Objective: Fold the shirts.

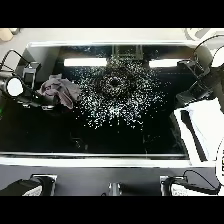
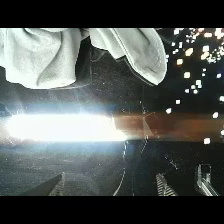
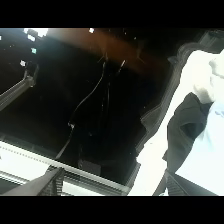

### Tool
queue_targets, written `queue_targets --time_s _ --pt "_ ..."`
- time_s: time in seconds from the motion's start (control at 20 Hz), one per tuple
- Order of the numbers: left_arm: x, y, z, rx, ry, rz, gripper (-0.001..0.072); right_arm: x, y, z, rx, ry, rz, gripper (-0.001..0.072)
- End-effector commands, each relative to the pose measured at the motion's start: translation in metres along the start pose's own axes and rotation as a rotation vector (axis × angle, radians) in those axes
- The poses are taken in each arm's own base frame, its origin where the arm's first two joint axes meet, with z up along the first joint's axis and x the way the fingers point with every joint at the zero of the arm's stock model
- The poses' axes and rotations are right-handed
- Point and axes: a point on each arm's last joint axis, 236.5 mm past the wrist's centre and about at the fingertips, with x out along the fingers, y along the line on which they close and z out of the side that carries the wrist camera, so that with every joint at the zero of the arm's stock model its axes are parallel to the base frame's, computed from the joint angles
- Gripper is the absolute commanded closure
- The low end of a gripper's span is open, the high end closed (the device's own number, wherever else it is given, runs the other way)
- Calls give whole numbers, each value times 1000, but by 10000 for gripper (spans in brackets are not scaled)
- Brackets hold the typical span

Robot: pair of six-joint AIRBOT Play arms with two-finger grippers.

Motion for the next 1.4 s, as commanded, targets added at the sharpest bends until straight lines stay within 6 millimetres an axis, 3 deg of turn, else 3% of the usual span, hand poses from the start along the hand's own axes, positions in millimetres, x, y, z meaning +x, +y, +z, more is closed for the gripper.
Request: queue_targets --time_s 0.0,0.75,0.95,1.2,1.25,1.35 --pt "0 0 0 1 -1 0 39 0 0 0 0 0 0 20" --pt "0 -1 0 -7 -2 -3 39 0 0 0 2 -2 -1 20" --pt "2 -8 35 -7 -138 -31 39 -2 -13 23 51 -98 -48 20" --pt "16 -13 44 -113 -145 -43 42 -14 -37 69 51 -305 -150 19" --pt "22 -16 53 -119 -169 -50 40 -17 -41 77 51 -337 -167 19" --pt "31 -12 89 -76 -286 -49 32 -25 -50 93 51 -416 -204 19"
